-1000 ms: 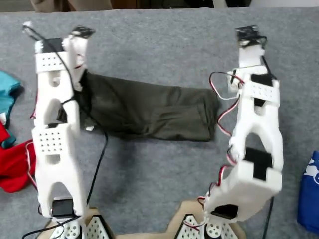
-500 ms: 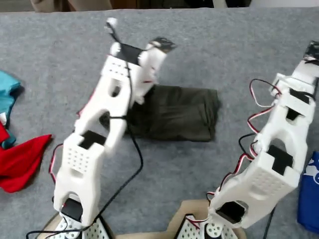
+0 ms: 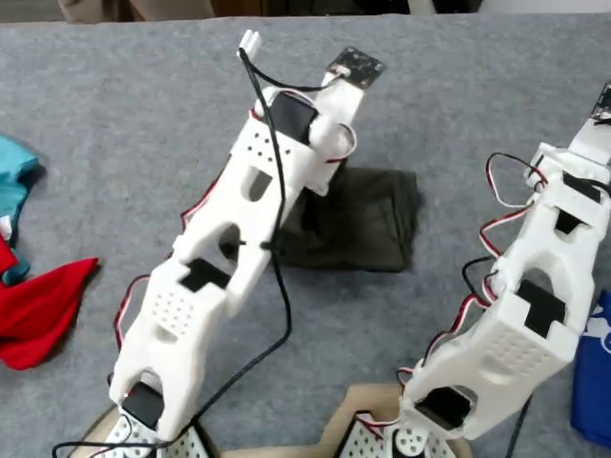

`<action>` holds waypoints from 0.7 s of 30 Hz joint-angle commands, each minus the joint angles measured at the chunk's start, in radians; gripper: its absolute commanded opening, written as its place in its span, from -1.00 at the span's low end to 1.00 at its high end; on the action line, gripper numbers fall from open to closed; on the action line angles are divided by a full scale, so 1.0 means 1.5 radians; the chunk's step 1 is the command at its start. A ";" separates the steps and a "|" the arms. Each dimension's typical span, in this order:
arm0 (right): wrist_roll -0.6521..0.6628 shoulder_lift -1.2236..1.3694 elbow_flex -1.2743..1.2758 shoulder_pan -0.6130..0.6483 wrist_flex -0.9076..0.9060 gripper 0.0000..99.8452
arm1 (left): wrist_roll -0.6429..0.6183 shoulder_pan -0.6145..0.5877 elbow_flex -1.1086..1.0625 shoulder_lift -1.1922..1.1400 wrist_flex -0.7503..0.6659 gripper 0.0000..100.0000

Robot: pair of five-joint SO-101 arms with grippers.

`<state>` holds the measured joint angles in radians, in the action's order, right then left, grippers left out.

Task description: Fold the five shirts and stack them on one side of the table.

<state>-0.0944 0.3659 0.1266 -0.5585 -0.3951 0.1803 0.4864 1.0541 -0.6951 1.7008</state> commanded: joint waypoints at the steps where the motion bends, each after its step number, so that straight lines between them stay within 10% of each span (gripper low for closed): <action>1: -0.006 -0.006 -0.030 -0.010 0.015 -0.95 | -0.051 0.011 0.081 -0.034 -0.025 -0.96; 21: -0.005 -0.002 -0.032 -0.005 0.015 -0.95 | -0.103 0.093 0.256 -0.108 -0.085 -0.96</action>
<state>-0.0944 0.3659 0.1266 -0.5585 -0.3951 0.0376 0.5984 1.3886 -0.8761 1.6272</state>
